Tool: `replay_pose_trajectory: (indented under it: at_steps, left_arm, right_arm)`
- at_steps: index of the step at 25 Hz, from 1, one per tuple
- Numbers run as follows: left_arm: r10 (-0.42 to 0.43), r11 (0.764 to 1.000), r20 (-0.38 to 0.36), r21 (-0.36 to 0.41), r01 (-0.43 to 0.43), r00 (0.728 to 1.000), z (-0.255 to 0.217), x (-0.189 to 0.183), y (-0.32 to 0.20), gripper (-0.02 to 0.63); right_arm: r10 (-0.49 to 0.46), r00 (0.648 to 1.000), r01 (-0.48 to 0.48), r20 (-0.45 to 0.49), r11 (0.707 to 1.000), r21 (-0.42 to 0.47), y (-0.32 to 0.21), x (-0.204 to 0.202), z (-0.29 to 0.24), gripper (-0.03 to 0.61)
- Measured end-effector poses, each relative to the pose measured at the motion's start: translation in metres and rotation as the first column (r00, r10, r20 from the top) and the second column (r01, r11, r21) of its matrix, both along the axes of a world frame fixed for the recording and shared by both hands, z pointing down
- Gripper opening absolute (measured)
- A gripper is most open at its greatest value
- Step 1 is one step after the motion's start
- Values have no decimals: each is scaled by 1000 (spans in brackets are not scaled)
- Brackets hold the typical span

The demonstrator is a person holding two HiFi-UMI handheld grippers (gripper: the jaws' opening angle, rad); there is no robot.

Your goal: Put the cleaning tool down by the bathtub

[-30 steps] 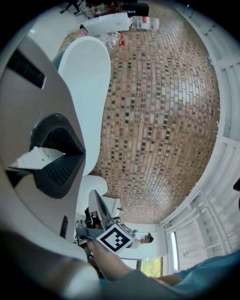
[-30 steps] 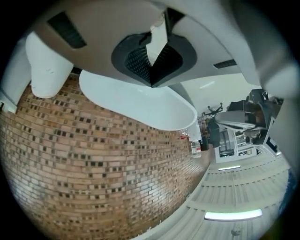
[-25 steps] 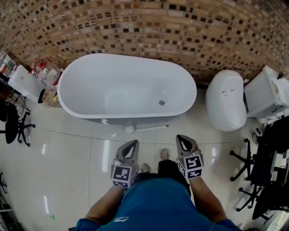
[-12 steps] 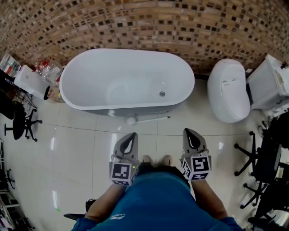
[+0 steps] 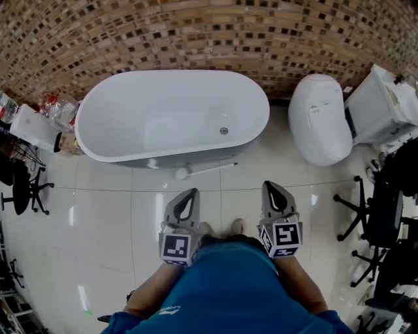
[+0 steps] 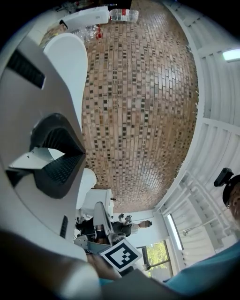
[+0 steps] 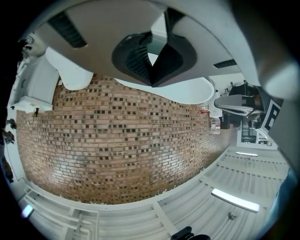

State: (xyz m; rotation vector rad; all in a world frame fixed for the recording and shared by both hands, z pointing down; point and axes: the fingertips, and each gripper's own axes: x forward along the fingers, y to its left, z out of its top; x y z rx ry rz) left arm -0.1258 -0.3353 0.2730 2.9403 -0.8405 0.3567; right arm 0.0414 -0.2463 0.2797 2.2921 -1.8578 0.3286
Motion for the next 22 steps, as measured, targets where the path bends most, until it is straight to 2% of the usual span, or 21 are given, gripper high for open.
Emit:
replay_pose_trajectory:
  at_steps: [6,11,16,22]
  left_arm:
    - [6,1000,-30,1,-6,1000,-3,-4,-4,0]
    - [13,1000,-32,18,-12,999,-6,-9,-11,0]
    - [30,999,-27,15,-29,999,-2,-12,-9,0]
    - [71,997,-20,20,-71,997,1,-9,-1,0]
  right_arm:
    - [21,1000,-21,-15,1000,2,5,-2,-1,5]
    - [4,1000,-4,-14,1000,-9,2,-14,0,5]
    - [29,1000,-29,1,999,-16,4,-15,3,5]
    - [24,1000,-24,8,1000,-11,6,-21,3,5]
